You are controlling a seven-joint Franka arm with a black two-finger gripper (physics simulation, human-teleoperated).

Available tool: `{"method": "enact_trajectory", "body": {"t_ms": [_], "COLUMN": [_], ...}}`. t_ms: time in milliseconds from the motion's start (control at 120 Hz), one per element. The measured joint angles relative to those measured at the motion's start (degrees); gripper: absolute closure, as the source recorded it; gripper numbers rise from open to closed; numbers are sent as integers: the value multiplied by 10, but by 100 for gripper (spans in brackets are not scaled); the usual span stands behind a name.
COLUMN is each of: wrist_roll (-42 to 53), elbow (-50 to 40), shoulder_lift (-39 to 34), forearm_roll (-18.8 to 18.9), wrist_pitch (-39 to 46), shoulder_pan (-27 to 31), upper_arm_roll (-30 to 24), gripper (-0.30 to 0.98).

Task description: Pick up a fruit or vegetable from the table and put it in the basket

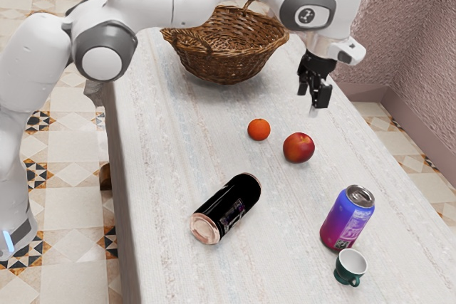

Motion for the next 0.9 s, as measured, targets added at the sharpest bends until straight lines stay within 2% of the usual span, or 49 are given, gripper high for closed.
{"method": "enact_trajectory", "body": {"t_ms": [183, 300, 900], "wrist_roll": [20, 31, 62], "elbow": [33, 57, 44], "shoulder_lift": [52, 73, 101], "forearm_roll": [-17, -20, -39], "wrist_pitch": [1, 1, 4], "shoulder_pan": [44, 53, 64], "upper_arm_roll": [-34, -53, -57], "gripper": [0, 0, 0]}}
